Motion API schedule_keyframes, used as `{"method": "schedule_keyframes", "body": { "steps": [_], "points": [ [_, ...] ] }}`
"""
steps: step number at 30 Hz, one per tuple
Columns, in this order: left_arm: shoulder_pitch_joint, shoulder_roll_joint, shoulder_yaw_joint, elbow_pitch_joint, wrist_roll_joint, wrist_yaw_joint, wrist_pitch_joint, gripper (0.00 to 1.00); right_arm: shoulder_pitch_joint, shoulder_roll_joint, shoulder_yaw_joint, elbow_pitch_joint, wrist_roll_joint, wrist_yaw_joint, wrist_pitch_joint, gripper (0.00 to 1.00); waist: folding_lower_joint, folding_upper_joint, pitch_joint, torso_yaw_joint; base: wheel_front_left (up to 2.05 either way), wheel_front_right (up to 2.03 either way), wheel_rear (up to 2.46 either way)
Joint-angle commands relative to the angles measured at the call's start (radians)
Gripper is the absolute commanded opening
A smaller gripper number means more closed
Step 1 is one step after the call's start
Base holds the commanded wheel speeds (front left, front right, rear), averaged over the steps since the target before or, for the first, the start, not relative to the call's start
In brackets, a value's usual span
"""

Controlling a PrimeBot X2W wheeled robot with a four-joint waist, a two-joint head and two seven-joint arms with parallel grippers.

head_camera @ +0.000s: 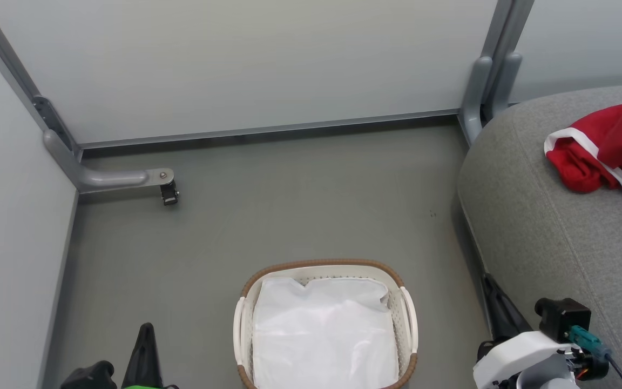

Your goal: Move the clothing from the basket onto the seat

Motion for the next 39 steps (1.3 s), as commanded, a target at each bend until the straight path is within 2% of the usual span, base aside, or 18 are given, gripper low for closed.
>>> {"method": "schedule_keyframes", "body": {
  "steps": [1,13,39],
  "points": [
    [-0.020,0.003,0.009,-0.014,-0.048,-0.008,0.010,0.00,-0.014,-0.005,-0.008,-0.019,0.052,0.000,0.009,0.00,0.0000,-0.0001,0.000,0.000,0.00,0.00,0.00],
    [-0.053,0.003,0.040,-0.023,-0.253,-0.025,0.069,0.00,-0.024,-0.011,-0.033,-0.032,0.284,0.000,0.065,0.00,0.0000,-0.0001,-0.003,-0.002,0.00,0.00,0.00],
    [-0.111,0.003,0.093,-0.036,-0.602,-0.054,0.173,0.00,-0.038,-0.018,-0.081,-0.056,0.675,-0.001,0.163,0.00,0.0000,-0.0001,-0.009,-0.005,0.00,0.00,0.00]
  ]
}}
